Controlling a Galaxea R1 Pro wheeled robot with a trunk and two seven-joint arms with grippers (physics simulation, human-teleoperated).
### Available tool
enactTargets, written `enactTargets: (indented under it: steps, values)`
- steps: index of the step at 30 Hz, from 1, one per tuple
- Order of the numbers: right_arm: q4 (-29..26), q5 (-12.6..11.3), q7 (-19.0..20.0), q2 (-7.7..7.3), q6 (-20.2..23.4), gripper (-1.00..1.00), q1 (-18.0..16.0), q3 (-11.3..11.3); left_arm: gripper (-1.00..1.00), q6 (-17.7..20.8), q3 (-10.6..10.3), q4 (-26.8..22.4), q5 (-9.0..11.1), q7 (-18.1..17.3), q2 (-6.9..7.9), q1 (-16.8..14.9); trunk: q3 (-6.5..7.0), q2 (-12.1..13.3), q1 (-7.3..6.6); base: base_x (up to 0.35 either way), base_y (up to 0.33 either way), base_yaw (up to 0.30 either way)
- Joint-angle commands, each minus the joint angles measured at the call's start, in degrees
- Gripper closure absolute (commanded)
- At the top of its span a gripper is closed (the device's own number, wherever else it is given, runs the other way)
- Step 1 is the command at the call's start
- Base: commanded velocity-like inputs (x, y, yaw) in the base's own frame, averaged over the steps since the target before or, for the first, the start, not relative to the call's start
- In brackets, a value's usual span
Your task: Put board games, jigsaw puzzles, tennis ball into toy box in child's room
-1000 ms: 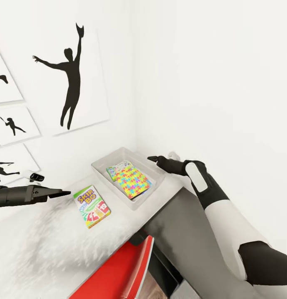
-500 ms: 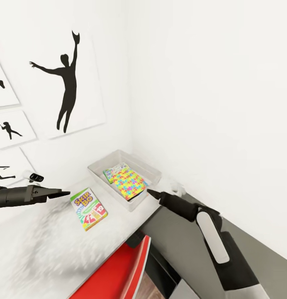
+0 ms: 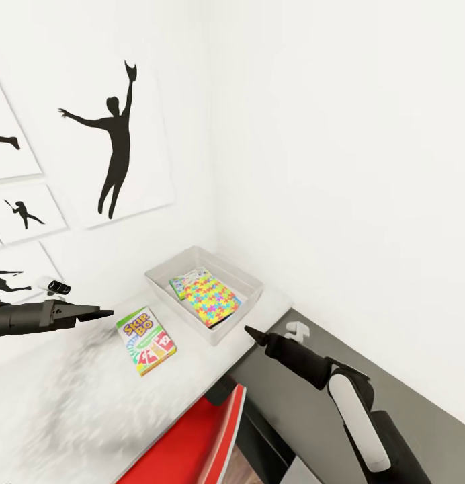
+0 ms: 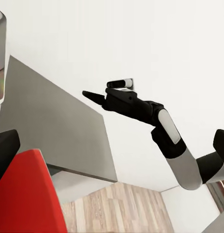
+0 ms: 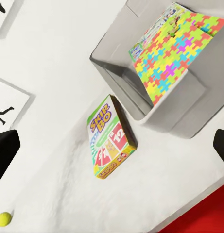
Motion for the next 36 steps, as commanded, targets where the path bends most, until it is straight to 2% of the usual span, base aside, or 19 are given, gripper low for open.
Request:
enactTargets:
  steps: [1, 31, 36]
  values:
    - [-0.1, 0.0, 0.2, -0.03, 0.1, -1.00, 0.0, 0.0, -1.00, 0.6, -0.2, 0.0, 0.0, -0.3, 0.06, -0.1, -0.09, -0.1, 0.04, 0.000, 0.000, 0.032]
    - [-0.2, 0.1, -0.2, -0.05, -0.3, -1.00, 0.0, -0.4, -1.00, 0.6, -0.2, 0.1, 0.0, -0.3, 0.06, -0.1, -0.02, -0.1, 0.04, -0.004, 0.000, 0.003]
    - [-0.2, 0.1, -0.2, -0.05, -0.3, -1.00, 0.0, -0.4, -1.00, 0.6, -0.2, 0.1, 0.0, -0.3, 0.06, -0.1, -0.02, -0.1, 0.04, -0.080, 0.000, 0.144]
